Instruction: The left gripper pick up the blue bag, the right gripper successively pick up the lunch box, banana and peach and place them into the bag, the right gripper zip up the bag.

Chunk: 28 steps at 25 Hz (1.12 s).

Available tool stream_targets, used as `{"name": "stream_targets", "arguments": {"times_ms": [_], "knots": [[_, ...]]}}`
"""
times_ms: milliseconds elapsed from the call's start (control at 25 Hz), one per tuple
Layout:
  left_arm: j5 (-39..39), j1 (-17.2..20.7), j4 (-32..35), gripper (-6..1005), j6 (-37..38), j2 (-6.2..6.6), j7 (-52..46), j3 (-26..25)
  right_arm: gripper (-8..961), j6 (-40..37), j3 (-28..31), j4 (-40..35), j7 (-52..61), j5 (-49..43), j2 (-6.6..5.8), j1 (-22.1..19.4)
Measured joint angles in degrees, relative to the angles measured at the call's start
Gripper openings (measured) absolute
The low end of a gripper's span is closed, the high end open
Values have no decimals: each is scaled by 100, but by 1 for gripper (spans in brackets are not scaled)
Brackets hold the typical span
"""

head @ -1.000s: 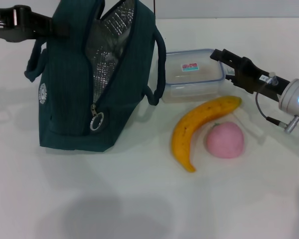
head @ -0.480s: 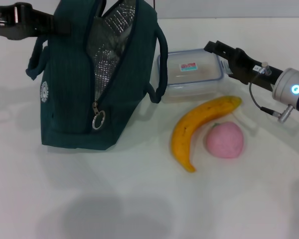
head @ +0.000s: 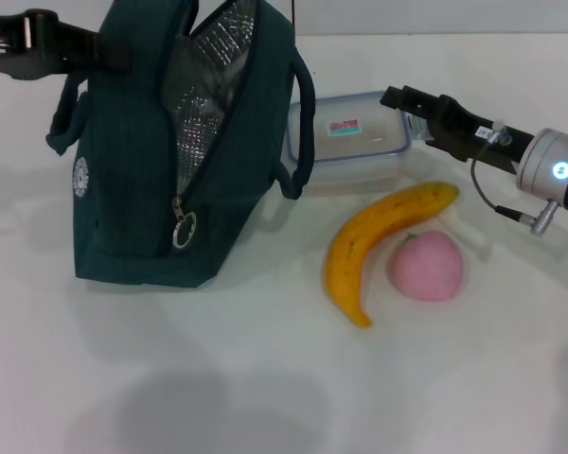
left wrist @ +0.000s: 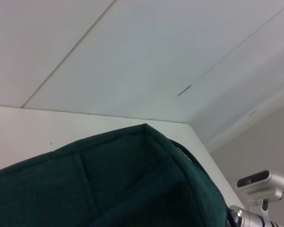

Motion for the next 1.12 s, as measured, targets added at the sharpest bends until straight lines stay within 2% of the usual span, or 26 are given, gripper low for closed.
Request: {"name": "stream_targets", "arguments": {"times_ms": [120,520,880,1120], "knots": [[0,42,2,37,5,13,1,0,796,-3,2,-89,0,-63,0,-51],[0,61,2,37,9,26,39,0,344,-112,3,-180,-28,-47,0,-126],[3,56,-1,37,2,17,46,0,165,-206,32,-193,-94,-32,0,-199],[5,53,-1,37,-1,19,46,0,95,-551,82,-201,-364,258,0,-361]]}}
